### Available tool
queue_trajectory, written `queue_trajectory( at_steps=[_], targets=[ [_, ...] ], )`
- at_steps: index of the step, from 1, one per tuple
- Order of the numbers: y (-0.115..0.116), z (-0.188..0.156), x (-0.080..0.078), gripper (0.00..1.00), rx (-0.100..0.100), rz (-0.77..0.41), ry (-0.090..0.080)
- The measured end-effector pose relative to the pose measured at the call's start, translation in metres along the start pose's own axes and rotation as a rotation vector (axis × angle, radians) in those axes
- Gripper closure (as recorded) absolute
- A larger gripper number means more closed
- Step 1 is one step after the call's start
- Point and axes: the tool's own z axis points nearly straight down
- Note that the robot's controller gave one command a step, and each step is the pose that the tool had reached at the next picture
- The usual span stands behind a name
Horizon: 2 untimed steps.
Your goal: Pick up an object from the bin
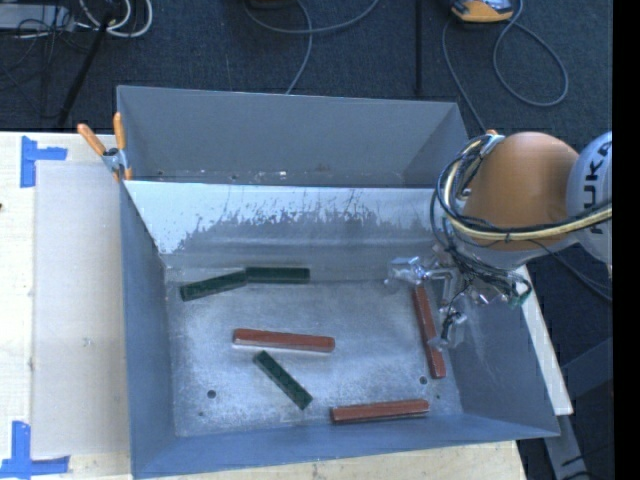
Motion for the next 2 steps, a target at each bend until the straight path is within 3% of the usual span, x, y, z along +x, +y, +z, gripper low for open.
queue_trajectory(
  at_steps=[1,2],
  targets=[
    [0.009,0.022,-0.043,0.0,-0.004,-0.251,0.002],
    [-0.055,-0.005,0.012,0.0,-0.001,-0.53,0.004]
  ],
)
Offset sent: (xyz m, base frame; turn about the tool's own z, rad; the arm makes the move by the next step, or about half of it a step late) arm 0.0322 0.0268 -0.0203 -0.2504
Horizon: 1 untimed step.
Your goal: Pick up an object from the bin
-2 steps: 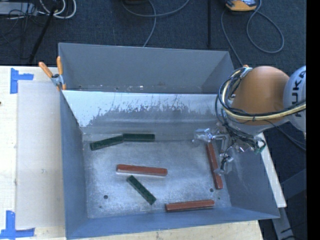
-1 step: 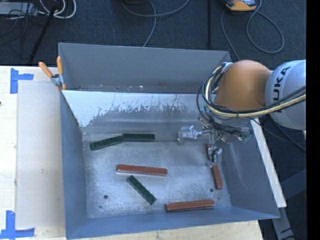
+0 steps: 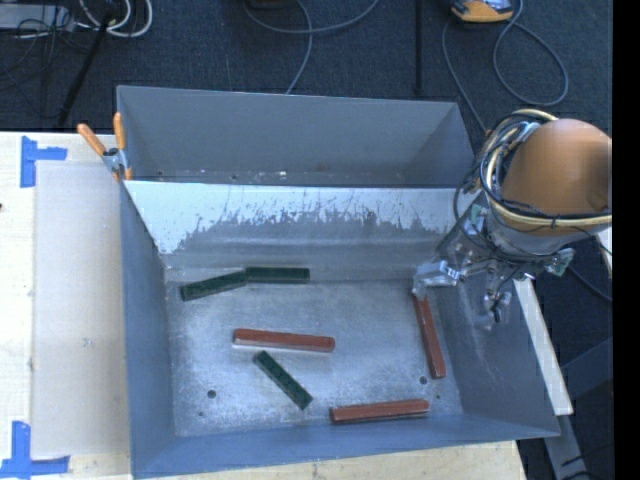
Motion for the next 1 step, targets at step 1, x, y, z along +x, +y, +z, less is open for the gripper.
queue_trajectory(
  at_steps=[1],
  targets=[
    [0.0186,0.0686,-0.0437,0.0,-0.01,-0.358,-0.001]
  ],
)
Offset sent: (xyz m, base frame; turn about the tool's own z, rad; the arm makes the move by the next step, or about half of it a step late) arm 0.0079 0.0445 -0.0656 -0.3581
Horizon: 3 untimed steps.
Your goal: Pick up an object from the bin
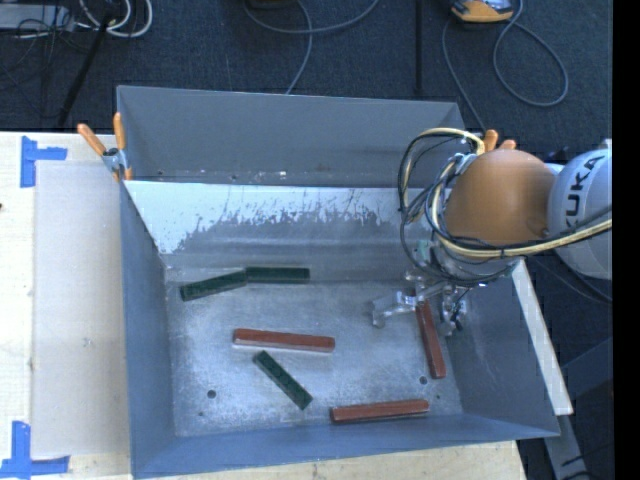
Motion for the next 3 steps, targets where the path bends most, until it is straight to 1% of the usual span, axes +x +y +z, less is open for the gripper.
queue_trajectory(
  at_steps=[1,2,3],
  targets=[
    [-0.001,-0.002,0.002,1.0,0.005,0.007,0.0],
    [0.016,-0.123,-0.015,1.0,0.014,0.009,0.0],
    [0.02,-0.198,-0.027,1.0,0.015,-0.066,0.0]
  ],
)
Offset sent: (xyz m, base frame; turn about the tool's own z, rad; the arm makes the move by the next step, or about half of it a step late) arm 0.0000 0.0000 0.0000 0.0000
